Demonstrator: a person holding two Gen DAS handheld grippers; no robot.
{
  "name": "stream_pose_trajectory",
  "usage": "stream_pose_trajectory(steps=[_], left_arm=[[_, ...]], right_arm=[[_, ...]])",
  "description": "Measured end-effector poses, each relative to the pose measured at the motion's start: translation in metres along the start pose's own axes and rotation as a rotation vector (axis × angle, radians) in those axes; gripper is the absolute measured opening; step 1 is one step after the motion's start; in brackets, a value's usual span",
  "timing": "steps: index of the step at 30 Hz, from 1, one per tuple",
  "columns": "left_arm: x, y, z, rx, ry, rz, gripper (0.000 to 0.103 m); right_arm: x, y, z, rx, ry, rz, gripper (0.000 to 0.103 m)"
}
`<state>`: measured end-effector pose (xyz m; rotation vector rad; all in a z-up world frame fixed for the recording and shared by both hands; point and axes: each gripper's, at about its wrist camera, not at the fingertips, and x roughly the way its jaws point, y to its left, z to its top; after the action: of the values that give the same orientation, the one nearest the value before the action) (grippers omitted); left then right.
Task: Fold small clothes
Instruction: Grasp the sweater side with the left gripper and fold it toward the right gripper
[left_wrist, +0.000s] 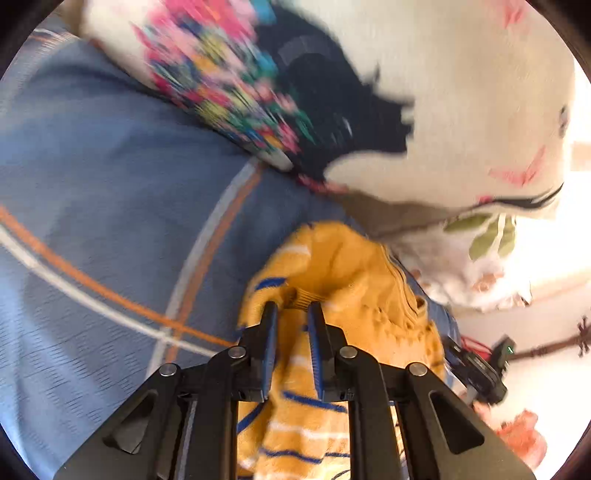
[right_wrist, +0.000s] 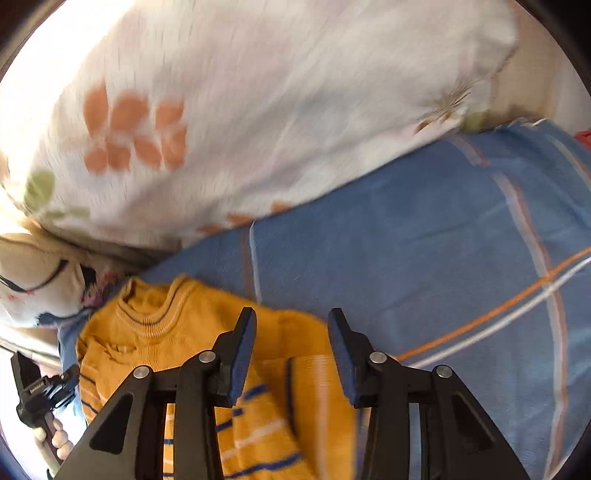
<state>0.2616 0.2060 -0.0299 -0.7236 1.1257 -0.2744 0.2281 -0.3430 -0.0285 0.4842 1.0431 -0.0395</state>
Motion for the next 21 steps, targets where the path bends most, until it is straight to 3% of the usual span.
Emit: stream_pose_trajectory(steps=[3, 5, 7, 9, 14, 17, 21], left_arm=[[-0.033, -0.007, -0.014, 0.016, -0.070, 0.075, 0.016], [-0.048, -0.012, -0.028, 0.043, -0.103, 0.138, 0.029], [-0.062, -0.017, -0.049, 0.063, -0.126, 0.196, 0.035], [-0.069, -0.015, -0.067, 0.066, -0.127, 0.240, 0.036], [-0.074, -0.006, -0.098, 0.016, -0.122, 0.281, 0.036], [-0.070, 0.000, -0.105, -0.001, -0.124, 0.268, 0.040], [-0.054, 0.006, -0.108, 0.036, -0.122, 0.217, 0.053]], right_arm=[[-0.030, 0.004, -0.003, -0.037, -0.039, 0.063, 0.045], [-0.041, 0.012, -0.012, -0.083, -0.023, 0.139, 0.045], [-0.038, 0.021, -0.024, -0.115, 0.035, 0.240, 0.045], [-0.023, 0.030, -0.038, -0.125, 0.108, 0.318, 0.045], [0.025, 0.023, -0.050, -0.146, 0.200, 0.251, 0.041], [0.010, 0.024, -0.045, -0.109, 0.184, 0.223, 0.044], [-0.013, 0.069, -0.042, -0.187, 0.144, 0.227, 0.045]])
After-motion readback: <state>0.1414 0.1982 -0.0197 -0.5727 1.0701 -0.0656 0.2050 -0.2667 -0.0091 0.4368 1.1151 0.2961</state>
